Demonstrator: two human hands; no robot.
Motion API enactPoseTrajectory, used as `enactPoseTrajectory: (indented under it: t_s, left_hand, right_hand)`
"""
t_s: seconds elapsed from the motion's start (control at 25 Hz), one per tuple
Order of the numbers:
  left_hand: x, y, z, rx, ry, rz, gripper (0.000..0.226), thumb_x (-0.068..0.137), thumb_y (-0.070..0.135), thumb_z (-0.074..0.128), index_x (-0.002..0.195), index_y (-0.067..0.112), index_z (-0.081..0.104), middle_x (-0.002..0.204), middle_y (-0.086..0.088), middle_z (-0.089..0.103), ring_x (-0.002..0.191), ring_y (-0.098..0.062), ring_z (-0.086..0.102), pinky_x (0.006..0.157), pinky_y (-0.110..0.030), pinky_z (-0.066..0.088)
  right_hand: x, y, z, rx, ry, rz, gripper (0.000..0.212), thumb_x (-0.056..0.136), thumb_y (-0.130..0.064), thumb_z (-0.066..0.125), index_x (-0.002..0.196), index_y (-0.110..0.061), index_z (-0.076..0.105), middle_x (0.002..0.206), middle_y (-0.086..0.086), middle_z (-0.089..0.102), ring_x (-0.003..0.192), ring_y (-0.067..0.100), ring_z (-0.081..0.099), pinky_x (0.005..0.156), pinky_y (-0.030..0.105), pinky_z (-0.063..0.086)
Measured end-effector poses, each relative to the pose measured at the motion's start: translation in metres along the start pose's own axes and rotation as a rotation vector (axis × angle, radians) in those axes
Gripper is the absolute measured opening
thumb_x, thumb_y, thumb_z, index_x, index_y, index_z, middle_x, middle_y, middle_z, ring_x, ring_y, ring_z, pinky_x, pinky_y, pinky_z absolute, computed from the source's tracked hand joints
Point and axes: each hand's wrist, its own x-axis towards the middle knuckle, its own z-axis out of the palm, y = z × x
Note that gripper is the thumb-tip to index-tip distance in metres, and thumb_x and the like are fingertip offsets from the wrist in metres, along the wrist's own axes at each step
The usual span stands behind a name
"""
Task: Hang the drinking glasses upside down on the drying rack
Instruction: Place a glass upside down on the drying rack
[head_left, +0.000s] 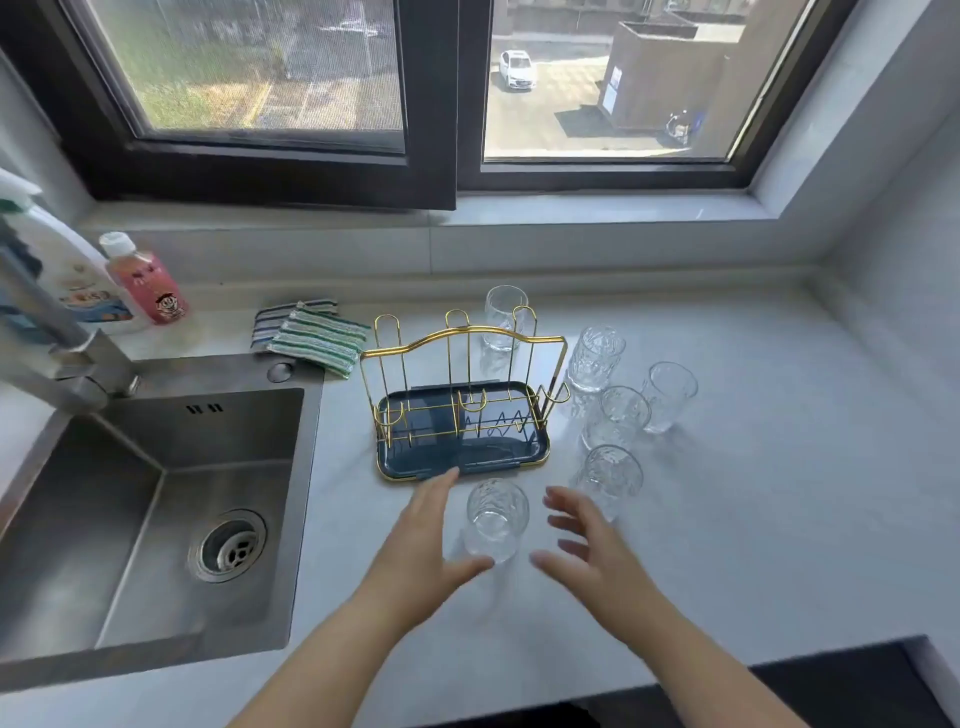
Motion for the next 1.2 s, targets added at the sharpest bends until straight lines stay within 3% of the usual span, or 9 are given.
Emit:
enactPoseTrajectory:
  t_s: [0.08,0.2,0.44,0.6,0.72,0.84,0.96,1.08,1.2]
  left_hand:
    - [0.008,-0.004,0.011,-0.030,-0.037,-0.070,0.104,0.066,0.035,0.079,0.144,0.023,0.012,0.153,0.003,0.019,0.139,-0.012,0.019,0.106,-0.018,0.013]
    - [0.017,-0.011,0.029,-0.078,-0.077,-0.131,0.107,0.062,0.031,0.082,0.144,0.023,0.013,0.151,0.002,0.024,0.136,-0.014,0.026,0.104,-0.020,0.019]
    - [0.026,-0.009,0.049,-0.191,-0.005,-0.137,0.091,0.061,0.023,0.078,0.137,0.028,0.027,0.137,0.007,0.043,0.124,-0.013,0.043,0.098,-0.022,0.036]
    - [0.021,0.003,0.043,-0.220,0.061,-0.131,0.075,0.057,0.026,0.077,0.113,0.052,0.035,0.120,0.015,0.053,0.107,-0.009,0.054,0.083,-0.019,0.042]
    - [0.008,0.013,0.021,-0.328,0.087,-0.131,0.068,0.051,0.030,0.079,0.101,0.053,0.039,0.109,0.022,0.056,0.101,0.000,0.055,0.079,-0.012,0.042]
    - [-0.008,0.027,-0.002,-0.511,0.102,-0.051,0.069,0.051,0.028,0.081,0.105,0.045,0.042,0.106,0.025,0.056,0.103,-0.001,0.057,0.079,-0.008,0.044]
    - [-0.019,0.042,-0.022,-0.605,0.128,0.036,0.072,0.051,0.026,0.083,0.109,0.035,0.041,0.105,0.026,0.055,0.109,-0.007,0.057,0.085,-0.015,0.046]
    - [-0.025,0.046,-0.044,-0.508,0.191,0.071,0.076,0.052,0.031,0.084,0.114,0.035,0.041,0.114,0.018,0.057,0.112,-0.011,0.055,0.093,-0.030,0.045]
    - [-0.024,0.046,-0.065,-0.206,0.373,0.110,0.075,0.053,0.045,0.076,0.117,0.047,0.038,0.121,0.029,0.042,0.117,0.003,0.042,0.095,-0.010,0.034]
  right_hand:
    - [0.009,0.007,0.011,-0.058,-0.071,0.086,0.074,0.076,-0.012,0.072,0.136,-0.021,0.029,0.134,-0.009,0.038,0.120,0.007,0.042,0.098,0.020,0.036]
    - [0.025,0.022,0.025,-0.124,-0.140,0.127,0.085,0.074,-0.009,0.070,0.141,-0.019,0.018,0.137,-0.009,0.032,0.125,0.007,0.035,0.104,0.024,0.031]
    - [0.047,0.033,0.030,-0.165,-0.142,0.045,0.065,0.074,-0.008,0.066,0.115,-0.047,0.033,0.121,-0.024,0.046,0.114,-0.004,0.045,0.090,0.007,0.035]
    - [0.048,0.028,0.021,-0.155,-0.177,0.025,0.058,0.077,-0.005,0.059,0.124,-0.034,0.039,0.128,-0.014,0.048,0.120,0.007,0.045,0.095,0.016,0.035]
    - [0.043,0.017,0.006,0.166,-0.249,0.161,0.060,0.074,-0.020,0.057,0.129,-0.035,0.039,0.134,-0.011,0.045,0.123,0.007,0.044,0.102,0.028,0.036]
    - [0.038,0.000,0.001,0.697,-0.408,0.328,0.057,0.075,-0.038,0.063,0.129,-0.028,0.047,0.130,0.004,0.058,0.117,0.025,0.056,0.101,0.046,0.044]
    - [0.036,-0.028,0.005,0.902,-0.571,0.277,0.054,0.080,-0.041,0.064,0.128,-0.018,0.050,0.127,0.012,0.060,0.115,0.034,0.057,0.094,0.048,0.049]
    - [0.038,-0.064,0.005,0.793,-0.492,0.132,0.062,0.069,-0.037,0.076,0.124,-0.020,0.052,0.124,0.013,0.060,0.110,0.031,0.060,0.083,0.040,0.055]
    - [0.040,-0.099,0.006,0.400,-0.259,-0.119,0.075,0.054,-0.030,0.083,0.120,-0.038,0.048,0.112,-0.009,0.063,0.097,0.017,0.067,0.075,0.027,0.055]
